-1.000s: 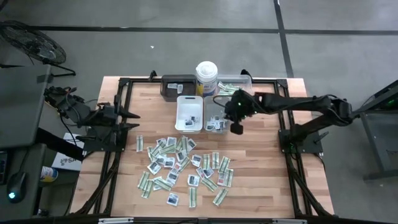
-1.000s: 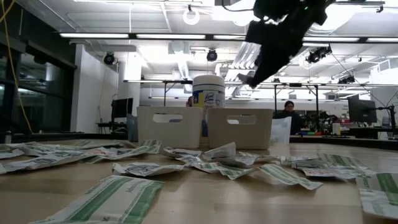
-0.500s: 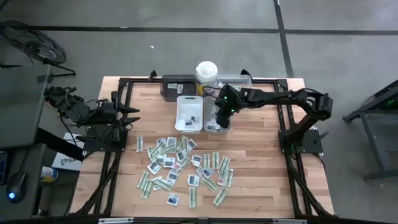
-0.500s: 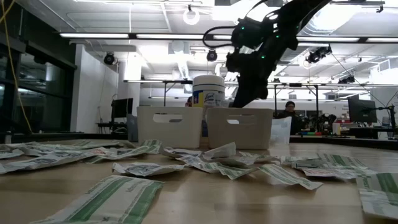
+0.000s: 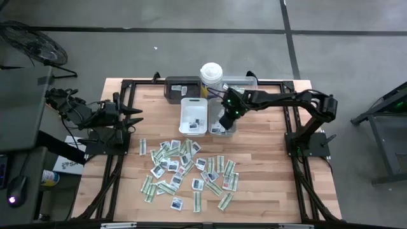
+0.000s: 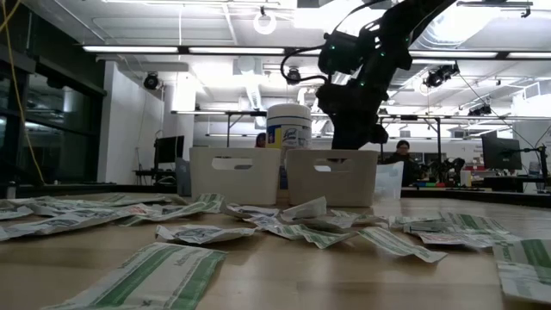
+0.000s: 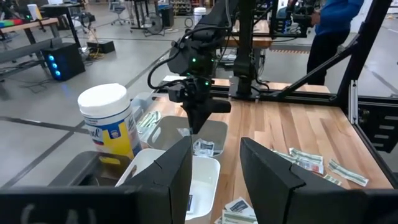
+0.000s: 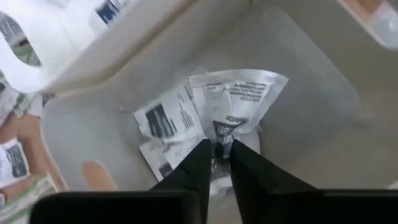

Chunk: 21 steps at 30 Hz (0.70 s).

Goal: Pick & Place First Aid Supplies
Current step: Put the wipe into the gray bin, then put the band aid into the transparent bin

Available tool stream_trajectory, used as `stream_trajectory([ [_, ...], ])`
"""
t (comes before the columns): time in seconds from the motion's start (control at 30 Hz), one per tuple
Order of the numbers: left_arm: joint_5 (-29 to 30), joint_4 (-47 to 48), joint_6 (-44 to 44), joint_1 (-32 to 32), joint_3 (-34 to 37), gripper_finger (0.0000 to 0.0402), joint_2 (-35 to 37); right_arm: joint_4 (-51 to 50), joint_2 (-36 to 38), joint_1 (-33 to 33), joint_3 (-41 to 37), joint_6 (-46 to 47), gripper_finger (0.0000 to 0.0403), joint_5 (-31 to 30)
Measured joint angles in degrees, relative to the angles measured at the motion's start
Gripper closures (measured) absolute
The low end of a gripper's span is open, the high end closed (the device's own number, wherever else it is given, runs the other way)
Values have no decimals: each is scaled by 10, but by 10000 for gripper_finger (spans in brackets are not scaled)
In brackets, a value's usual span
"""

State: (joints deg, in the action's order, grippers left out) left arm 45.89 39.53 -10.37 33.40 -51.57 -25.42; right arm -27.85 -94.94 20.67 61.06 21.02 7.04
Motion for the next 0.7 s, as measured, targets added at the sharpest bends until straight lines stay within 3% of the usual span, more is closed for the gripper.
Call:
stream_trajectory([
  [0.33,-25,2,11,0,0,269,0,-4,6,0,0,20,251,38],
  [0.7,-37,30,20,0,0,269,0,-105,93,-30,0,45,238,61],
])
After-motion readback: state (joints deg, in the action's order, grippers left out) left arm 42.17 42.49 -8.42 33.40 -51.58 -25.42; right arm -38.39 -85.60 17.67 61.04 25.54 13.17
